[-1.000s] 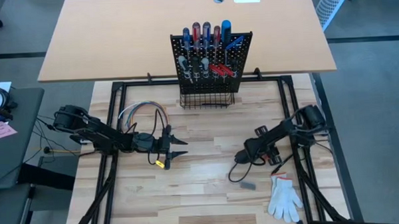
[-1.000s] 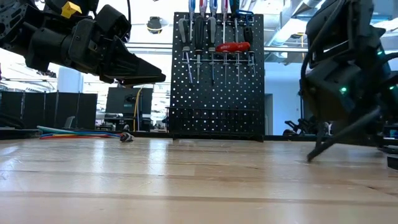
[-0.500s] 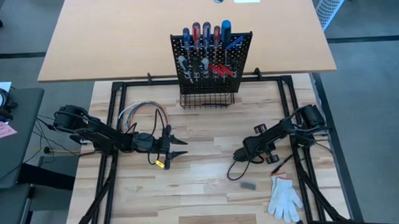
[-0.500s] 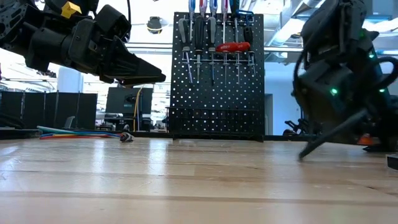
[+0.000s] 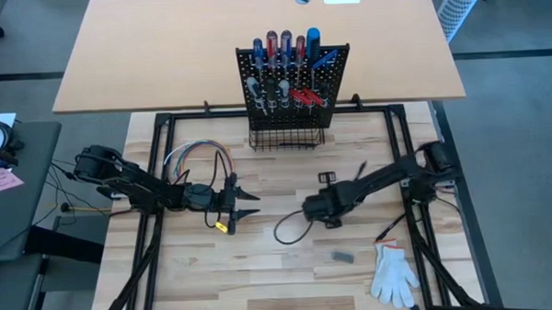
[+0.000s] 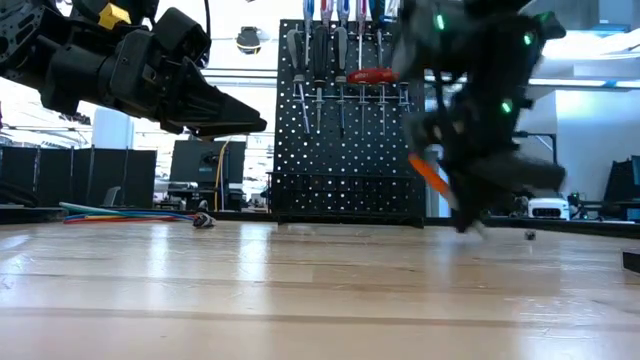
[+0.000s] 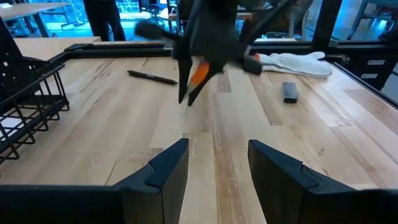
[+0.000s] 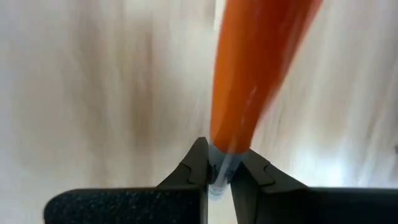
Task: Hang tools onto peg board
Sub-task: Put the orange pen into the black basket
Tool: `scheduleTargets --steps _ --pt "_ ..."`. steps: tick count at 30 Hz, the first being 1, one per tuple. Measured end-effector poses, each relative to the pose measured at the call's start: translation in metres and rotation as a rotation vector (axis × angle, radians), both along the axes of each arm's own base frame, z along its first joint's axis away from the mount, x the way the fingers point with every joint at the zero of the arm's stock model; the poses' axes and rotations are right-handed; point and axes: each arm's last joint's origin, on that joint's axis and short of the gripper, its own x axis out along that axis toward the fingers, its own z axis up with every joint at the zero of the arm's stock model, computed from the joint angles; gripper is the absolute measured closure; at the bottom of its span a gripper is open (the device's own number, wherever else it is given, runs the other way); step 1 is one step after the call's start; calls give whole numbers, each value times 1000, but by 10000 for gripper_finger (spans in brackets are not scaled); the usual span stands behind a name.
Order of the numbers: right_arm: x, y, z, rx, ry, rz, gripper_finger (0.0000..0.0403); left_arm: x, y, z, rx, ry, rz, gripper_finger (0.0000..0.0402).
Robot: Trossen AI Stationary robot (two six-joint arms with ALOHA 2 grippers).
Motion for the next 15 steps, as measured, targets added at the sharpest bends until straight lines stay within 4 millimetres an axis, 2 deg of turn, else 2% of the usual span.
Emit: scheduleTargets --steps 4,8,12,15 --pt "15 -3 30 2 -265 53 367 0 0 0 0 1 0 240" --pt "27 -18 52 -160 -436 68 367 0 0 0 0 2 0 240" --pt "34 -51 59 -322 -457 27 367 0 0 0 -2 0 0 240" --pt "35 -80 61 -372 -418 -23 367 0 0 0 -2 -1 1 240"
